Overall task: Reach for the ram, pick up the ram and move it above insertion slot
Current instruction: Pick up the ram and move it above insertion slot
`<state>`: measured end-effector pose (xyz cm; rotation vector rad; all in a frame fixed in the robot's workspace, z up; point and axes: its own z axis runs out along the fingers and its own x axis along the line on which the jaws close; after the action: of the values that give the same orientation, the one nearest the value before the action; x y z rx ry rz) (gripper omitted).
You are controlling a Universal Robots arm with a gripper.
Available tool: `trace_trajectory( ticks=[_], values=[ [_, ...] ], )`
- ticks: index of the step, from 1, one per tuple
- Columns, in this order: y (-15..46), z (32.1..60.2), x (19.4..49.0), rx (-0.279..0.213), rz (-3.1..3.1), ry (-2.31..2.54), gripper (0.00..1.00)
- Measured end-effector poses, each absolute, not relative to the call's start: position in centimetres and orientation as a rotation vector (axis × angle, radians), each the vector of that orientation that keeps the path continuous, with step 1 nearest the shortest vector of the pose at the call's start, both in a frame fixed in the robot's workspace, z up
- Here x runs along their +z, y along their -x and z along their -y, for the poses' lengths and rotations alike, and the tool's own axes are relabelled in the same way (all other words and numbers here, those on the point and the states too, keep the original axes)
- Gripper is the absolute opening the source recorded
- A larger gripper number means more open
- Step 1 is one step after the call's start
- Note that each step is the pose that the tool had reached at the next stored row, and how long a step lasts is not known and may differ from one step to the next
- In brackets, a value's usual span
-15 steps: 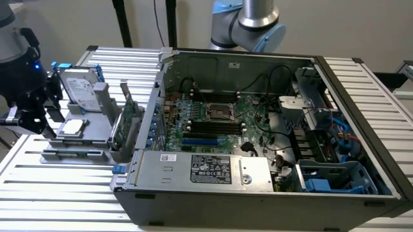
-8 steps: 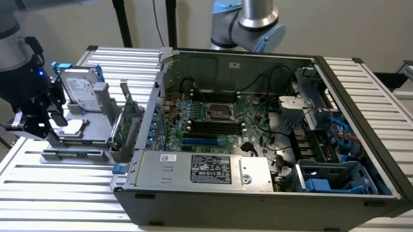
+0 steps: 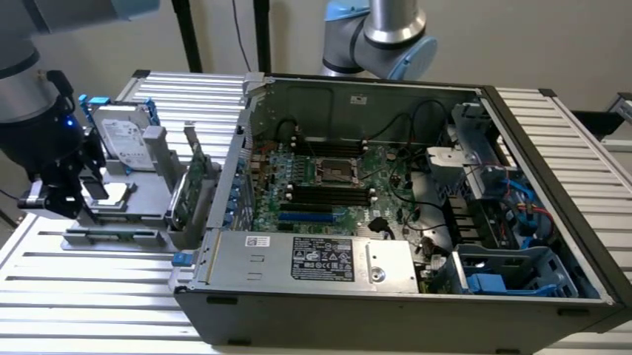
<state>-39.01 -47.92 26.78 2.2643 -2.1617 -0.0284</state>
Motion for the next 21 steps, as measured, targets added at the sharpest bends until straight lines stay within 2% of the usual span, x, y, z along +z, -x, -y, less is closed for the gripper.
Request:
trace_trajectory(
  ticks=[21],
  values=[
    [39.0,47.9,23.0,-0.023,2.16,-2.271,0.48]
  ],
)
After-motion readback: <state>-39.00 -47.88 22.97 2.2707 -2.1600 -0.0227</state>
